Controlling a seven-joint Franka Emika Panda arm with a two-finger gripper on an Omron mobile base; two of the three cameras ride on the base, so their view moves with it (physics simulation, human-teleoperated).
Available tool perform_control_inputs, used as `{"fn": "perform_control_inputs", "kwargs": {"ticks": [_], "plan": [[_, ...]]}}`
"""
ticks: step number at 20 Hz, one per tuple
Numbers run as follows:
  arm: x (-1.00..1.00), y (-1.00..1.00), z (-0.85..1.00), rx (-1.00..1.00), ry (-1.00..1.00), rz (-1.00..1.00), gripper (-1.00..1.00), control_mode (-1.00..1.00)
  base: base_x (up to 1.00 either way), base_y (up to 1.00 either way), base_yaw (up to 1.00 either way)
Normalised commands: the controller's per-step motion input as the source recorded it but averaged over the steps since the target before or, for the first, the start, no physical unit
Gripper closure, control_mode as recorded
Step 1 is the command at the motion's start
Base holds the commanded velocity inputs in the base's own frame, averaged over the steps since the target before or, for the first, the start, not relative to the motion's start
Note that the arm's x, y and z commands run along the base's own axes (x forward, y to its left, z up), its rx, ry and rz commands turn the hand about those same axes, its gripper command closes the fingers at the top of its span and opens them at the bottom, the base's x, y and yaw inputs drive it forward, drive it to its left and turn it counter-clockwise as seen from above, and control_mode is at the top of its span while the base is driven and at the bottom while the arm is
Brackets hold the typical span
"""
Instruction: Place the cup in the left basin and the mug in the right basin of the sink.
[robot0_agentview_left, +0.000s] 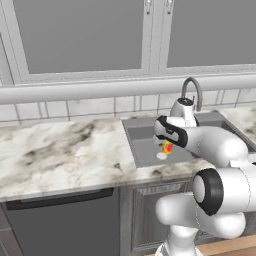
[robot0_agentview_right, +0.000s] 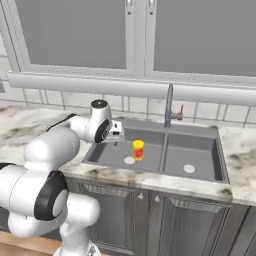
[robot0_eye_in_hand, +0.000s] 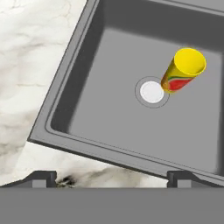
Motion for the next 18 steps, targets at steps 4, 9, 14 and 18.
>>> {"fn": "perform_control_inputs", "kwargs": {"ticks": [4,9,14,18], "plan": [[0.0,0.0,0.0,0.0,0.0,0.0,-1.0,1.0,0.0,-0.61,0.0],[0.0,0.0,0.0,0.0,0.0,0.0,-1.0,1.0,0.0,-0.59,0.0],[0.0,0.0,0.0,0.0,0.0,0.0,-1.0,1.0,0.0,-0.57,0.0],[0.0,0.0,0.0,0.0,0.0,0.0,-1.0,1.0,0.0,-0.52,0.0]]}}
